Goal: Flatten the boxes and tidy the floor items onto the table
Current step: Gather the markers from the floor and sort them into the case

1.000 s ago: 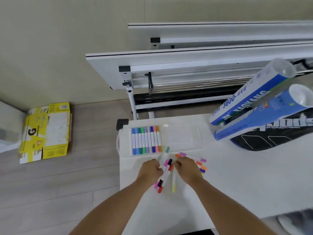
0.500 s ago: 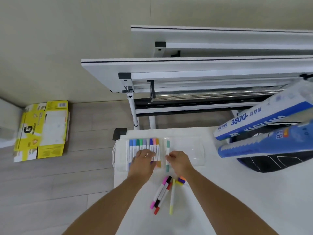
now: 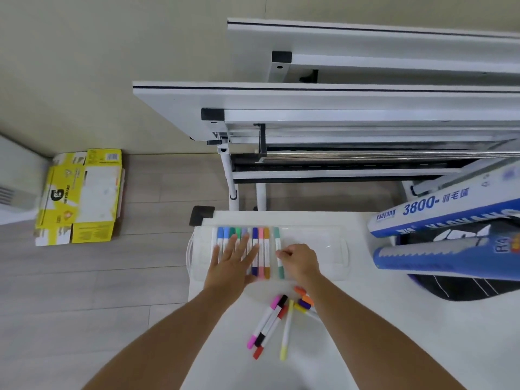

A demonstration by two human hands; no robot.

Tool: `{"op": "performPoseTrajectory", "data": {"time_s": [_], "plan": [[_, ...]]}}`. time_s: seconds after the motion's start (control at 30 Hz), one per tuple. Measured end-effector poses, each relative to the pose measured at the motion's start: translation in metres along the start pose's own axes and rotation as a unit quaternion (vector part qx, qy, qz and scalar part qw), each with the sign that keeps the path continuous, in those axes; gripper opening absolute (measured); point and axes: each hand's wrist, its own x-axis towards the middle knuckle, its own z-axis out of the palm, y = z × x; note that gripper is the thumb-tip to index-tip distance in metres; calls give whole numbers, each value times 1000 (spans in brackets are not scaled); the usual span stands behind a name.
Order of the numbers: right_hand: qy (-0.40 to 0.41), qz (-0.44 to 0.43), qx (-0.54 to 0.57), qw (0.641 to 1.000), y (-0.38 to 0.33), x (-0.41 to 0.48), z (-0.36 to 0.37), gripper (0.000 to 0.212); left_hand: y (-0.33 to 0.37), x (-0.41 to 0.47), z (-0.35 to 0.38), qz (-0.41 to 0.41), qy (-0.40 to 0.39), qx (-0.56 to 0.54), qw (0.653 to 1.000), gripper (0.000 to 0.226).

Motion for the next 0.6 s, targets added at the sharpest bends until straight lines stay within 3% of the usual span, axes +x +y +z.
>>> {"op": "performPoseTrajectory", "data": {"time_s": [0.33, 0.6], "plan": [[43, -19, -35, 998, -6, -2, 7, 28, 0, 1, 2, -6, 0, 10, 1000, 80], [-24, 13, -73, 997, -11, 9, -5, 27, 1, -1, -2, -4, -4, 25, 1000, 79]]}}
